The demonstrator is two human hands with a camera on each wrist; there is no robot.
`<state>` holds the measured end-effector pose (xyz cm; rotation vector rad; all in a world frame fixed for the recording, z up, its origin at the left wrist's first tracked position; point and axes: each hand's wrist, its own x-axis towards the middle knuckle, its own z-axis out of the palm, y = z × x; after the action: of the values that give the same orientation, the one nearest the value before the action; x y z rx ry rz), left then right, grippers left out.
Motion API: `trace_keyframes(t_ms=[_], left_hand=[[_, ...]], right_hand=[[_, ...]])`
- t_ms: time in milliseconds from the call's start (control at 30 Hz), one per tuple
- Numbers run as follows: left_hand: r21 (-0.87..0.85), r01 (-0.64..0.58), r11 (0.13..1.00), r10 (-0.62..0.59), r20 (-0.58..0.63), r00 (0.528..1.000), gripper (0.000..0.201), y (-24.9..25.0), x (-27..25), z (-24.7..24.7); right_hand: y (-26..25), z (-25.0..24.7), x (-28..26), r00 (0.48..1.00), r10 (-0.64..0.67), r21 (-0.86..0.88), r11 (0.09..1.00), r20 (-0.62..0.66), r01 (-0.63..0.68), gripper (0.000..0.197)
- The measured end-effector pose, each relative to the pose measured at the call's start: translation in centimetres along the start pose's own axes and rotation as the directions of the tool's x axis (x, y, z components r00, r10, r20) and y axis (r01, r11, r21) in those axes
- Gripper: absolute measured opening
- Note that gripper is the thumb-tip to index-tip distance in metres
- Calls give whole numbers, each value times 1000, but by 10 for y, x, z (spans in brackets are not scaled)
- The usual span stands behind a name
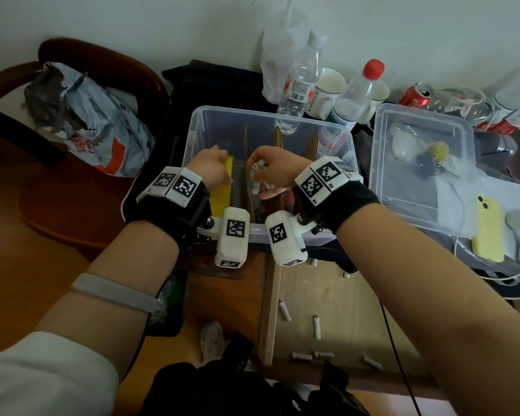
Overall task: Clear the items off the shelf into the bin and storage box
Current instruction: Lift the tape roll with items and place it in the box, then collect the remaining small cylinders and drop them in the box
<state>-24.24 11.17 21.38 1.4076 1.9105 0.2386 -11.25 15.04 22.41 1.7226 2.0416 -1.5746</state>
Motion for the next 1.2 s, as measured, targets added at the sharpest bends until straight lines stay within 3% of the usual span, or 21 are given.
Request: trace_keyframes(t_ms=[100,233,367,433,500,600,666,766,866,1000,1100,1200], left_hand=[[-7,1,1000,-1,1,1000,63,0,0,-1],[-86,17,996,-17,2,1000,56,2,1,0],[-376,34,926,-52,-39,998,32,3,2,5],[-474,1,880,-49,-89,995,49,5,-1,8],[-497,-97,862,4,-185,983,51,13,-7,12],[-551,-303,778,137,-323,937,39,42,-27,24],[-587,-377,716,195,-349,916,33,63,-44,39],[-654,-381,654,274,-264,925,24,90,-66,71],[-703,-366,609,416,-110,903,23,110,-85,111],[-711,-242,660,487,160,858,23,122,-94,172],[-641,-85,762,397,359,844,22,112,-85,220],[-521,116,846,146,435,888,20,90,-69,269]], right_hand=[[1,-1,2,1000,-2,-115,993,-16,0,40],[3,-2,4,999,37,-42,998,15,-37,40],[5,-11,-5,999,22,55,998,34,-24,29],[11,-18,-15,999,-21,115,993,36,17,22],[22,-26,-31,994,-95,196,977,51,83,19],[46,-38,-58,974,-189,240,958,123,156,14],[66,-46,-75,956,-228,242,953,183,181,13],[104,-59,-101,919,-272,234,950,286,208,13],[151,-71,-121,876,-245,219,962,415,165,14],[218,-73,-127,846,-133,104,990,516,92,16],[273,-61,-119,863,-9,71,997,505,-32,22],[331,-35,-108,871,165,36,978,463,-205,22]])
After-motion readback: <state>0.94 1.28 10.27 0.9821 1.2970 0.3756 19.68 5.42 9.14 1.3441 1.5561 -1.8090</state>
